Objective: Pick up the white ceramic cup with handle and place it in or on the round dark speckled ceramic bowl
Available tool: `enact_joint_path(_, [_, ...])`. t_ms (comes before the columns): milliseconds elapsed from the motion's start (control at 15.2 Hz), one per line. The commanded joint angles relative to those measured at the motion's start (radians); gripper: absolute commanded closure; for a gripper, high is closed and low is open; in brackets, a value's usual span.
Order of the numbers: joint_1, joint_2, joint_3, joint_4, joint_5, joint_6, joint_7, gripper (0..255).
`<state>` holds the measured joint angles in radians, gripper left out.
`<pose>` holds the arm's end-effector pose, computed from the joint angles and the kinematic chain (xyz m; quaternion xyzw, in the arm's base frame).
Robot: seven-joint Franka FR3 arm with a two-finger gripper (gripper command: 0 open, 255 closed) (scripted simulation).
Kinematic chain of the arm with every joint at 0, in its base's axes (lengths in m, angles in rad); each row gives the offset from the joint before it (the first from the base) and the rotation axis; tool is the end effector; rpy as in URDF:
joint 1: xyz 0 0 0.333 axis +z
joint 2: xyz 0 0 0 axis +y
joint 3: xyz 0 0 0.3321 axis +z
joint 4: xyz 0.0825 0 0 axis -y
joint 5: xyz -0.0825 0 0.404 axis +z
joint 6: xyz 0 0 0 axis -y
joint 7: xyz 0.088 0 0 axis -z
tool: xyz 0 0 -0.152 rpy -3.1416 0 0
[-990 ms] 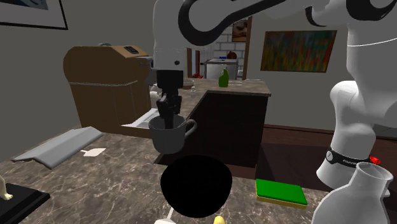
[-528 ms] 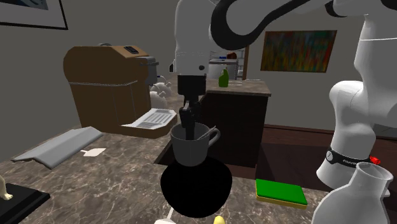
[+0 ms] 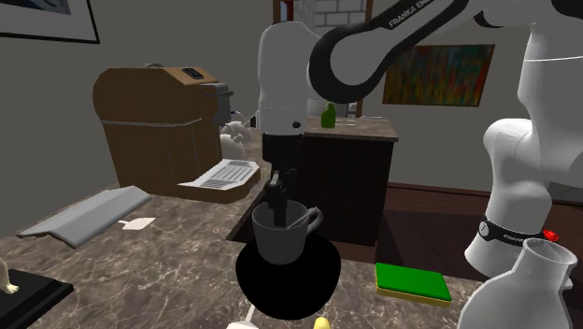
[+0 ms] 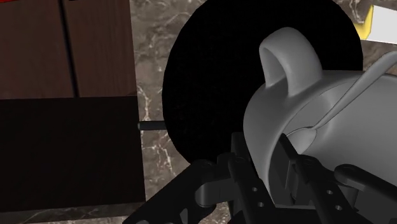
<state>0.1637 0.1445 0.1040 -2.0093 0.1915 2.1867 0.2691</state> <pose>0.5808 0.1728 0.3490 -0.9946 0.0553 0.0071 0.0876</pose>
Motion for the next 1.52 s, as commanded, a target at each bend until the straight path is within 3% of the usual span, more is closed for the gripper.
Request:
enact_joint_path(0, [0.0, 0.007, 0.0, -0.017, 0.003, 0.025, -0.006, 255])
enact_joint_path(660, [0.0, 0.023, 0.001, -0.031, 0.005, 0.055, -0.011, 255])
enact_joint_path(726, [0.0, 0.023, 0.001, -0.031, 0.005, 0.055, -0.011, 0])
enact_joint_path(1056, [0.0, 0.023, 0.001, -0.031, 0.005, 0.055, -0.011, 0])
enact_joint_path(1320, [-0.011, -0.037, -0.008, 0.022, -0.001, -0.061, -0.008, 0])
enact_joint_path(1452, [-0.011, -0.037, -0.008, 0.022, -0.001, -0.061, -0.008, 0])
